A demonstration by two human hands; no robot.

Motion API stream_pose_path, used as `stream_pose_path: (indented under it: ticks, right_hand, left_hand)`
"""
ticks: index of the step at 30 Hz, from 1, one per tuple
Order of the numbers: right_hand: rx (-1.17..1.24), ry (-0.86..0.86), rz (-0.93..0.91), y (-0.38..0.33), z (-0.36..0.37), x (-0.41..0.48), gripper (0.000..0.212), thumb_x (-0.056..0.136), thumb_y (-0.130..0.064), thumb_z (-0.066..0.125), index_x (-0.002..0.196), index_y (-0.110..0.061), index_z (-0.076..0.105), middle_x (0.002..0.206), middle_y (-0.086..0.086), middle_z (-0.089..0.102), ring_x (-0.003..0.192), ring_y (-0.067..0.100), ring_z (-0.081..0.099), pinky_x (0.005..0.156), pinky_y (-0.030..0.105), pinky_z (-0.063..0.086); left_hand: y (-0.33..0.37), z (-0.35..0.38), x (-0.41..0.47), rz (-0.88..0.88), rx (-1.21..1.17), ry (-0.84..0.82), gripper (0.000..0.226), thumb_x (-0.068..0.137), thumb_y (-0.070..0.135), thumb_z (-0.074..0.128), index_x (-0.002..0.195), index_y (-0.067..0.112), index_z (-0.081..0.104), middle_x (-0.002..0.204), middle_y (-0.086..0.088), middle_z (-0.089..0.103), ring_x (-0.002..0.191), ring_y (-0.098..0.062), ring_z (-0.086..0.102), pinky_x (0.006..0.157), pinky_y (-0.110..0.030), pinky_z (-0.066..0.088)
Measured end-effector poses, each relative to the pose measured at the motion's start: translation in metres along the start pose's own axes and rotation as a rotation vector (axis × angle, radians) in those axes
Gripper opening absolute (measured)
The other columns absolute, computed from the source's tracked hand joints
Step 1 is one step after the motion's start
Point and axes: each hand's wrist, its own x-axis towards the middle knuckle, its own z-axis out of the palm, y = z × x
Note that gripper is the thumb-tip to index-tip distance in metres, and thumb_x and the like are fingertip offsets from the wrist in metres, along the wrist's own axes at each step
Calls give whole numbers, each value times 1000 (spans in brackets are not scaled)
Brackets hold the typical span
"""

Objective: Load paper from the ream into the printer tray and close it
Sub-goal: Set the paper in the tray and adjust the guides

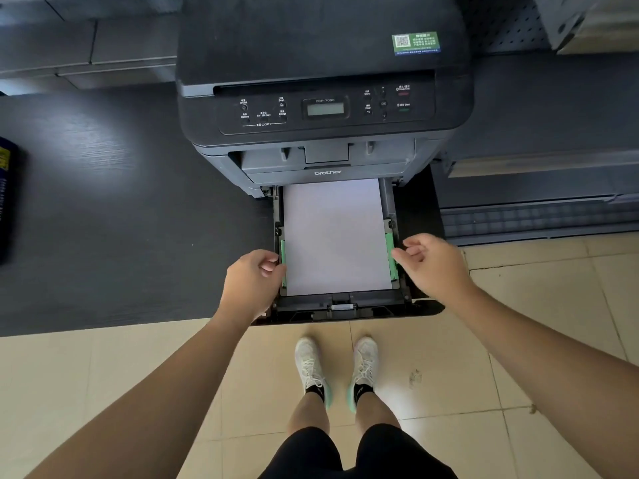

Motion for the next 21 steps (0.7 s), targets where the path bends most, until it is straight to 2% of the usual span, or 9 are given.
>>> stream_pose_path:
  ticks: [2,5,9,12,14,17,21]
  right_hand:
    - [-29,-36,-96,9,-18,-8,43,82,-43,74,117,-20,66,101,-6,68,92,10,64,77,20,48]
    - [-102,-149,-170,27,-33,-30,57,79,-46,75,130,-25,58,114,-8,63,105,9,59,87,29,52]
    - [-161,-326,-154,53,-27,-62,79,75,-50,78,143,-27,45,135,-8,55,117,5,52,99,27,45]
    - [-113,-324,-81,64,-16,-73,85,73,-44,83,146,-27,42,141,-6,51,110,10,55,92,28,50]
    - [-74,-281,-14,68,-9,-74,80,75,-36,84,144,-26,46,139,-2,56,104,18,62,89,29,51]
    - [21,-176,23,70,-2,-71,69,76,-25,85,138,-20,55,130,4,67,103,23,68,93,30,51]
    - [81,-81,12,65,2,-67,64,76,-14,84,135,-12,58,124,8,69,105,25,68,94,27,48]
  left_hand:
    - [-13,-13,-13,51,-11,-43,41,84,32,76,122,20,68,112,8,69,103,-10,63,96,-28,48]
    - [-38,-26,-37,65,-2,-133,75,75,34,85,142,25,52,134,10,54,124,-7,50,104,-25,36]
    - [-64,-24,-61,42,54,-193,98,65,37,92,149,27,42,146,5,47,135,-16,45,109,-32,36]
    - [-75,-13,-69,-24,65,-143,93,64,38,93,145,23,49,140,2,55,124,-19,54,104,-34,44]
    - [-75,-6,-71,-75,15,-77,84,68,32,91,141,21,52,132,3,62,110,-21,62,97,-34,50]
    - [-72,0,-68,-174,-109,10,71,72,23,88,134,20,54,120,6,67,95,-22,65,86,-35,51]
    - [-68,3,-62,-223,-148,56,51,74,20,87,117,18,60,104,4,67,99,-25,64,86,-38,52]
